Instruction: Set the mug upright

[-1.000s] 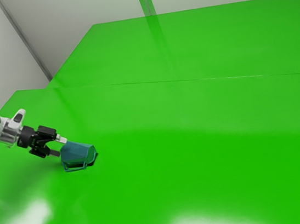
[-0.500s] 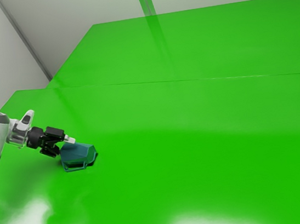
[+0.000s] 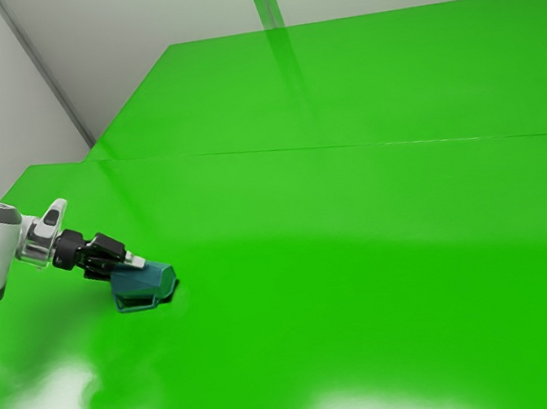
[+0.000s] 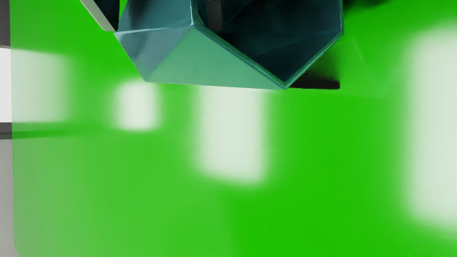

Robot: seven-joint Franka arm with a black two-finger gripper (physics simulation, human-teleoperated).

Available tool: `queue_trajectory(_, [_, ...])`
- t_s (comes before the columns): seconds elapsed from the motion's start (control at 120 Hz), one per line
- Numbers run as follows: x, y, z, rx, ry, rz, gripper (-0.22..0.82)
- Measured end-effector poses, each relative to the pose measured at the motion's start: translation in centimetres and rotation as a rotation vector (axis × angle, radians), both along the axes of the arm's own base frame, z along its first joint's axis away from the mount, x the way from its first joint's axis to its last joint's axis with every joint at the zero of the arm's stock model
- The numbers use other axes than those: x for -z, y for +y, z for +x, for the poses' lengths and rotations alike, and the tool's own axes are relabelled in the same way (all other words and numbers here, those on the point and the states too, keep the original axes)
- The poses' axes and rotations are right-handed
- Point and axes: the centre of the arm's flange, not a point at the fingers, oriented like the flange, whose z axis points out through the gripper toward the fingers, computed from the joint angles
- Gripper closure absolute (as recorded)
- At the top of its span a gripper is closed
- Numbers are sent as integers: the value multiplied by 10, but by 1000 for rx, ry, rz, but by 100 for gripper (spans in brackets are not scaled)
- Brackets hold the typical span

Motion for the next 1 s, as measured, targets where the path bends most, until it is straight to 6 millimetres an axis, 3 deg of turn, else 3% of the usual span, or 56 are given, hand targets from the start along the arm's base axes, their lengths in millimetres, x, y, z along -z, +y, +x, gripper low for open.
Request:
queue_trajectory(0.292, [-8, -6, 4, 18, -18, 12, 68])
queue_trajectory(0.692, [-47, -29, 9, 61, -76, 52, 77])
queue_trajectory(1.0, [-96, -89, 29, 206, -134, 157, 79])
